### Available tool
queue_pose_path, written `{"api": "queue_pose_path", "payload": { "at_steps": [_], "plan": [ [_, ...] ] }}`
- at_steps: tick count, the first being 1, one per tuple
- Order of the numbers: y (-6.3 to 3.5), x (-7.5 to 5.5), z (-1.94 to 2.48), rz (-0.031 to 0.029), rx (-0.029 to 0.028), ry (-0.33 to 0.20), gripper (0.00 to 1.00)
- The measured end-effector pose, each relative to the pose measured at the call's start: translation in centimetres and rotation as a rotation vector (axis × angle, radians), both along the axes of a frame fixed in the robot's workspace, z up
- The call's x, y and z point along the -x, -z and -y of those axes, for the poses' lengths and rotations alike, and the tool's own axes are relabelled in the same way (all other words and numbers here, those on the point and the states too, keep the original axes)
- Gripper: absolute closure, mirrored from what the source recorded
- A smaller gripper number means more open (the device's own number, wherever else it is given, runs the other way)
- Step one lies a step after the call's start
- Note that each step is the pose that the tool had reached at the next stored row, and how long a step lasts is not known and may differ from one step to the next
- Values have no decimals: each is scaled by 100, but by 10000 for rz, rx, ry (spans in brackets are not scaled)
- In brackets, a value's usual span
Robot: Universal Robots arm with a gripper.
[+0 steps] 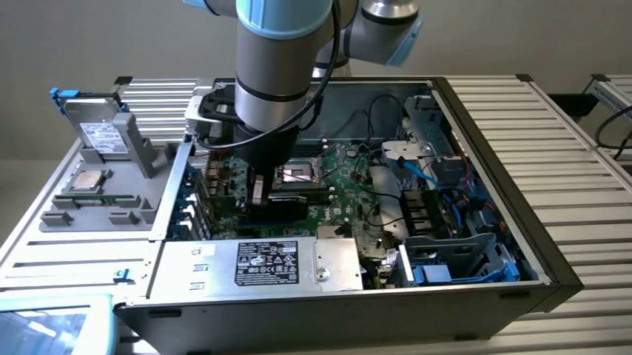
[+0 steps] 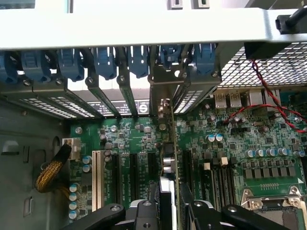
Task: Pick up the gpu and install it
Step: 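Pick up the gpu and move the gpu toward the slot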
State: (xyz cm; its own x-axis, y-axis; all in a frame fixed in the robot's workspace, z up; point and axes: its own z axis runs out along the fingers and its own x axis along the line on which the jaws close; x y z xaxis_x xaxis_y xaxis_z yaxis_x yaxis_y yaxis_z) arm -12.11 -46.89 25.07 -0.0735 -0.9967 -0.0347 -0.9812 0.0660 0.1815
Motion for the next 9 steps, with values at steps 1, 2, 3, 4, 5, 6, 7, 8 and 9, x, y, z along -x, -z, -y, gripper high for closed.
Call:
{"api": "queue_pose_path", "payload": {
  "at_steps": [1,2,3,4,5,6,7,8,9],
  "plan": [
    [1,0,0,0,1,0,72],
    [4,0,1,0,1,0,72],
    [8,1,1,1,-2,0,72],
    [12,1,1,1,-3,1,72],
    [13,2,1,1,-2,2,72],
    [13,2,1,-2,-1,1,72],
    [12,2,1,-7,-3,0,72],
    [5,2,0,-8,-13,1,72],
    [-13,2,-1,-14,-19,2,72]
  ]
}}
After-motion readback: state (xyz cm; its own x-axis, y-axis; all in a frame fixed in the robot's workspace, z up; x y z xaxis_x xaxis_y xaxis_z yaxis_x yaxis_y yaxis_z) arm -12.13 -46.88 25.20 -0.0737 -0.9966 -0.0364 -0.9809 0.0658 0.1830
